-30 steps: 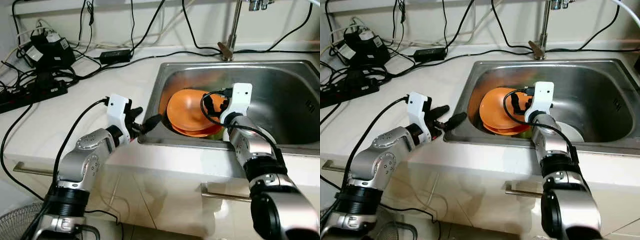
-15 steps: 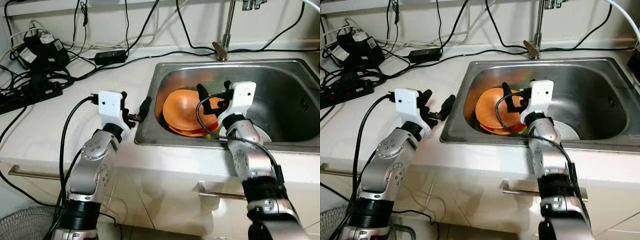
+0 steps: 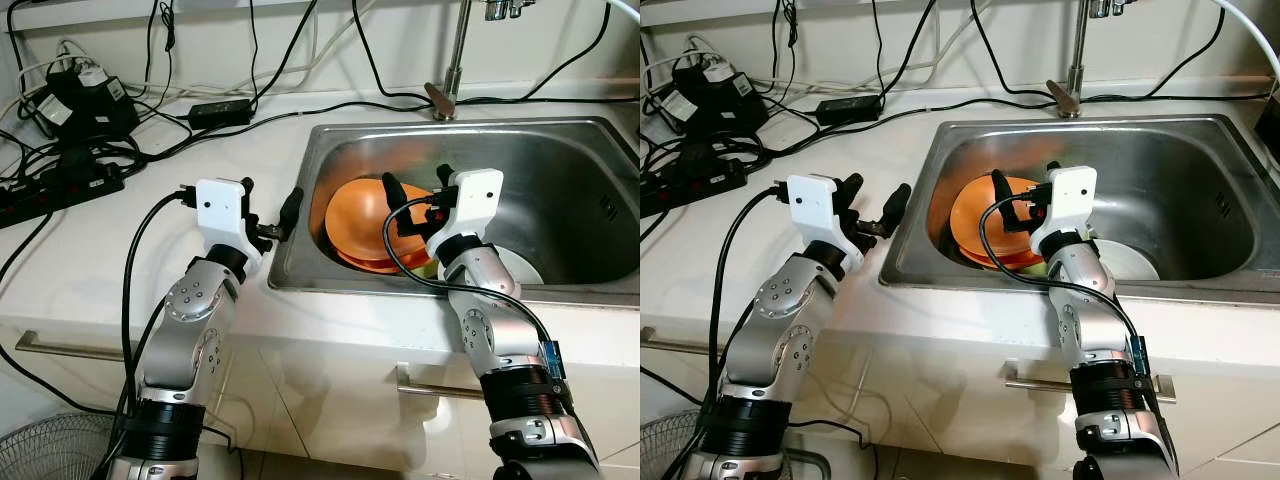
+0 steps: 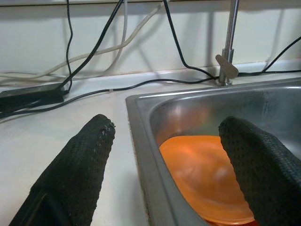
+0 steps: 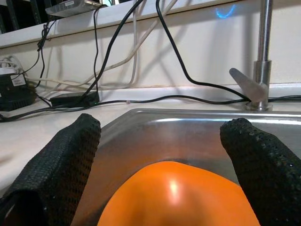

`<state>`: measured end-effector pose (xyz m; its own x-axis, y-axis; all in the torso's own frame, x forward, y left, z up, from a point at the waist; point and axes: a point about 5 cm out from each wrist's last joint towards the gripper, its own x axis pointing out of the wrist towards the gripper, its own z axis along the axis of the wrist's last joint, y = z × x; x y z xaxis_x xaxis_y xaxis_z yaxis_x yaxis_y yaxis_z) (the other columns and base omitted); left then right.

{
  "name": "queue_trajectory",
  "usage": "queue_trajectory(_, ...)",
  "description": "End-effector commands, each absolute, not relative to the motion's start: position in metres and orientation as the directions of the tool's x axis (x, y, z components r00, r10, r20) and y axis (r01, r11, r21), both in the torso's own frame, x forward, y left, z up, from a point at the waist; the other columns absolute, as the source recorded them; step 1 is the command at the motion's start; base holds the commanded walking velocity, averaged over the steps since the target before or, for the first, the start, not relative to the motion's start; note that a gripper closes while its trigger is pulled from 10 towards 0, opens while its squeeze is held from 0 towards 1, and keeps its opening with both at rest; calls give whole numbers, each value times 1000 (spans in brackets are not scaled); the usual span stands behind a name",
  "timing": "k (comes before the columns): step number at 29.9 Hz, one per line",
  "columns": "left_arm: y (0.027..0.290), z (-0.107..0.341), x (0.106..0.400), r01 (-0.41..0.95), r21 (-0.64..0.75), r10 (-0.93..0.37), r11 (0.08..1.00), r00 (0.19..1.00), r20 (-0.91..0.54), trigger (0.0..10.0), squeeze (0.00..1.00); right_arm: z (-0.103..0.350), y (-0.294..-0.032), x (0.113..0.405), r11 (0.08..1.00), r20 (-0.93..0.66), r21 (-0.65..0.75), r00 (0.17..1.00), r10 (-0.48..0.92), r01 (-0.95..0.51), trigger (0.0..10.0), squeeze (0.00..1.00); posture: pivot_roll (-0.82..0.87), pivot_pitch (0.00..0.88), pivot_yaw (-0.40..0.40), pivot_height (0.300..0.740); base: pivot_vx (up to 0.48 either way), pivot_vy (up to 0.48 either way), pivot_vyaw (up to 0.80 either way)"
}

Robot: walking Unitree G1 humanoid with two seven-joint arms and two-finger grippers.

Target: Kitchen organization

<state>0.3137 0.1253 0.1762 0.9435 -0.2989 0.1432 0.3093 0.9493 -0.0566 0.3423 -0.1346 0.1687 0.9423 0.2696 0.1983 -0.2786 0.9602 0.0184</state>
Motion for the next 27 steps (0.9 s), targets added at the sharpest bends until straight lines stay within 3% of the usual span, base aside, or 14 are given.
queue_trajectory(1,129,173,314,287,-46,-279,957,951,135,10000,0,170,-128,341,953,197,14,935,294,-303,10000,996,-42,0,126,740,0,-356,0)
queue_trajectory(27,124,168,312,306,-41,-300,951,948,110,10000,0,166,-125,341,946,160,16,935,316,-323,10000,1000,-40,0,123,740,0,-395,0)
